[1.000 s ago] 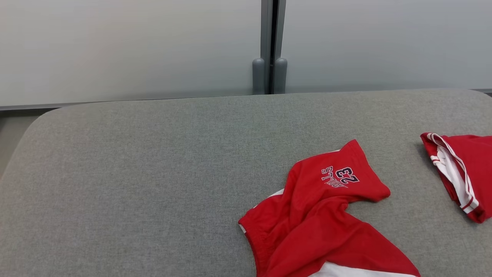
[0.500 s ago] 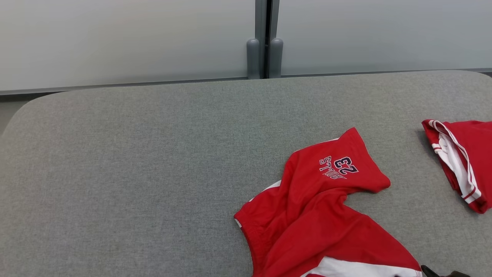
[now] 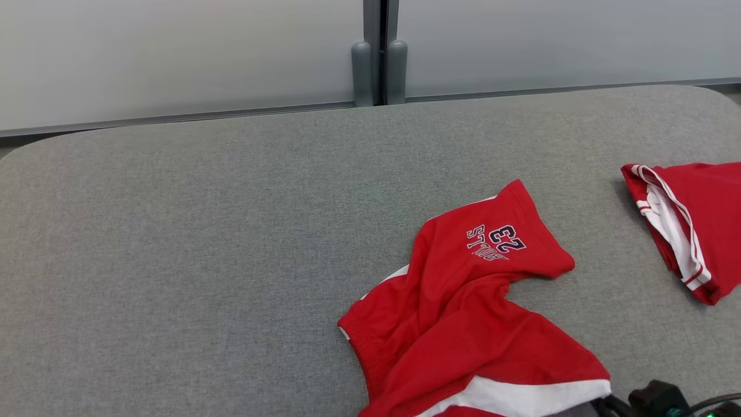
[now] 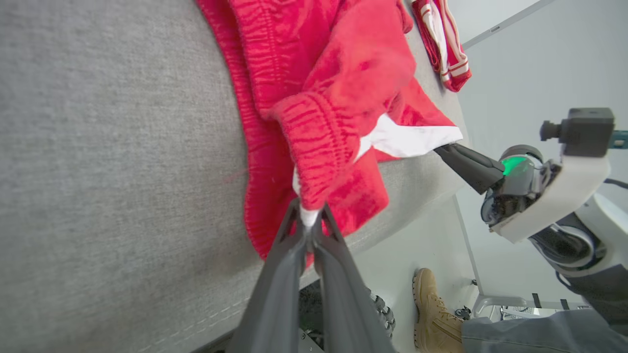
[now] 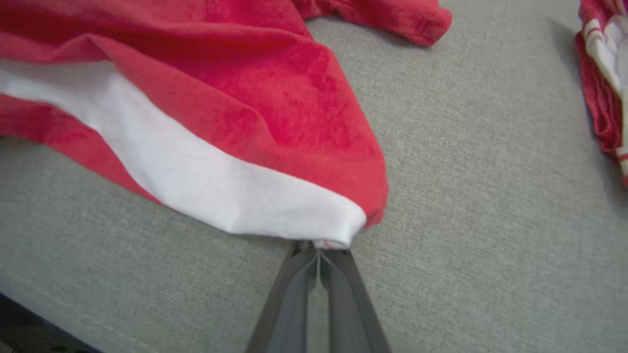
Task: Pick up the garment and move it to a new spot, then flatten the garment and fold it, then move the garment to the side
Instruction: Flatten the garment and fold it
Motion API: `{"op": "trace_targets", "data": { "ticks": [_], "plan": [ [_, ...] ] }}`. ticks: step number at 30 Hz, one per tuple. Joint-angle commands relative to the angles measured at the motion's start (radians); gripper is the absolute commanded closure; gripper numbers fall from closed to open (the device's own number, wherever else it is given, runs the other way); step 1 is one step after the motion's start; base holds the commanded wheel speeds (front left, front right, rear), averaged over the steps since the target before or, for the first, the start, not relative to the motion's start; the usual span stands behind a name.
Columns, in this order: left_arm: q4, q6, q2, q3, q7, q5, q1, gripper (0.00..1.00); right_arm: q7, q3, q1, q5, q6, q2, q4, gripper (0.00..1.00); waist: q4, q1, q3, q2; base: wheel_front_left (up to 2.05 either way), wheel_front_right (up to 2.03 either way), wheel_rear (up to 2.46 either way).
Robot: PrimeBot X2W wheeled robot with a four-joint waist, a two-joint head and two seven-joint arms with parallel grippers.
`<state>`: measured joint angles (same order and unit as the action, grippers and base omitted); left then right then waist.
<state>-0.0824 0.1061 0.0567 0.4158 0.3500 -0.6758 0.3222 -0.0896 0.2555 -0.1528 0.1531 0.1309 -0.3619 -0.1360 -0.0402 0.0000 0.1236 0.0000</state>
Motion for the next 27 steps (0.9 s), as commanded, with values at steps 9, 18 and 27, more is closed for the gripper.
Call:
{"op": "trace_targets", "data": {
  "ticks": [9,18,27],
  "plan": [
    [-0.338,0.010,0.038,-0.055,0.045,-0.080,-0.115,1.00,-0.189,-0.111,0.071,0.160,0.000,-0.202,0.451,1.00,-0.025,0.0000,0.062,0.0000,0.00,0.00,0.00],
    [-0.344,-0.039,0.098,-0.195,0.294,-0.125,-0.753,1.00,-0.296,-0.162,0.577,0.395,0.000,-0.397,0.556,1.00,0.006,0.0000,0.321,0.0000,0.00,0.00,0.00],
    [0.164,-0.057,0.042,-0.265,0.225,-0.055,-1.571,1.00,-0.255,-0.051,1.410,0.379,0.000,-0.289,0.153,1.00,0.033,0.0000,0.576,0.0000,0.00,0.00,0.00]
  ]
}}
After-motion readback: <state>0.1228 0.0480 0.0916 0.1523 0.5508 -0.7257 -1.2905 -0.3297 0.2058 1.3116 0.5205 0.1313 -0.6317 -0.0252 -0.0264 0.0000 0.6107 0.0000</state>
